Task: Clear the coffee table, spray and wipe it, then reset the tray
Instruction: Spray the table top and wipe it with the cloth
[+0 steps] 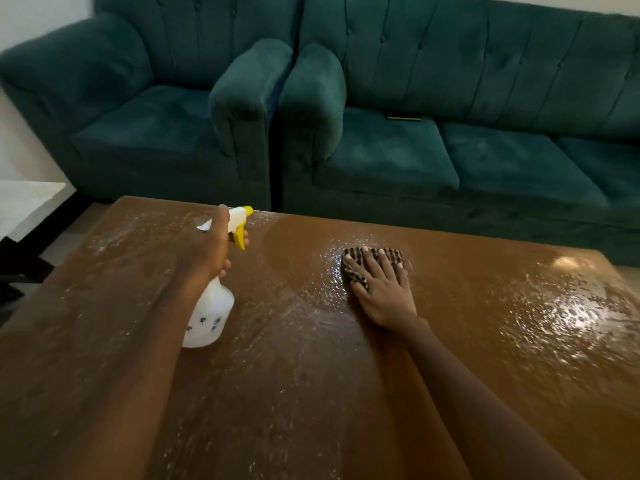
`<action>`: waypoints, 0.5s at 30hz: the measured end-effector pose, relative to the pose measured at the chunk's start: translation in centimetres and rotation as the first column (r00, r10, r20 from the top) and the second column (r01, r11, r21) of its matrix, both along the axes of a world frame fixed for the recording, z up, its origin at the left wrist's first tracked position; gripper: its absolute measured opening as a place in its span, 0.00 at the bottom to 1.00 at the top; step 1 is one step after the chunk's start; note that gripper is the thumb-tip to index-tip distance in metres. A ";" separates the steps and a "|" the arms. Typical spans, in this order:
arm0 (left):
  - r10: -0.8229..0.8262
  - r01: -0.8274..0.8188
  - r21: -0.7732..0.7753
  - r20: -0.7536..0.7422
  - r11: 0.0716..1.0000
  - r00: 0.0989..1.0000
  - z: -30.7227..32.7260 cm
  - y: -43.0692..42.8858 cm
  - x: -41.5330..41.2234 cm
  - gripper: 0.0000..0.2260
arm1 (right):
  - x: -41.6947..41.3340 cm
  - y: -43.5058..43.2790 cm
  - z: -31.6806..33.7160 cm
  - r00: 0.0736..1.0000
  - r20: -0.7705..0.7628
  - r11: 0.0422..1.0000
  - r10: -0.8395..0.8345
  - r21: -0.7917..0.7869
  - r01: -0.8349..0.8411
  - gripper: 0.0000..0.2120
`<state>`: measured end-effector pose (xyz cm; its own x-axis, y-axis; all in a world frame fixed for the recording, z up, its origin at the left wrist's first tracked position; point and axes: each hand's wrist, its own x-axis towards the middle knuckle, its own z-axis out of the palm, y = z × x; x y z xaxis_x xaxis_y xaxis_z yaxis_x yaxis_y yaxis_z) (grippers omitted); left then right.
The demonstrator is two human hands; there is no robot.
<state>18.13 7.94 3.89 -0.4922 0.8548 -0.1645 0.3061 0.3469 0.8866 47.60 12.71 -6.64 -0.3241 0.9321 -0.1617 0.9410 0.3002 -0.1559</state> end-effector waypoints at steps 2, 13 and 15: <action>0.012 -0.012 0.008 -0.014 1.000 1.000 0.9 -1.1 1.1 0.33 | 1.2 -2.4 0.1 0.999 -0.022 1.000 0.031 0.007 -0.031 0.25; -0.116 0.065 -0.218 -0.228 0.974 0.967 -1.3 -9.5 7.5 0.34 | 4.8 -8.0 -0.2 0.995 -0.095 0.999 0.036 -0.017 -0.038 0.25; -0.163 0.100 -0.250 -0.246 0.963 0.956 -1.3 -10.4 8.3 0.25 | 5.4 -8.7 -0.2 0.996 -0.089 1.000 0.026 -0.005 -0.026 0.25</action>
<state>26.43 -2.45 2.54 -0.4305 0.8683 -0.2464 0.5730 0.4738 0.6687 52.99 3.99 -6.88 -0.3616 0.9222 -0.1370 0.9152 0.3231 -0.2408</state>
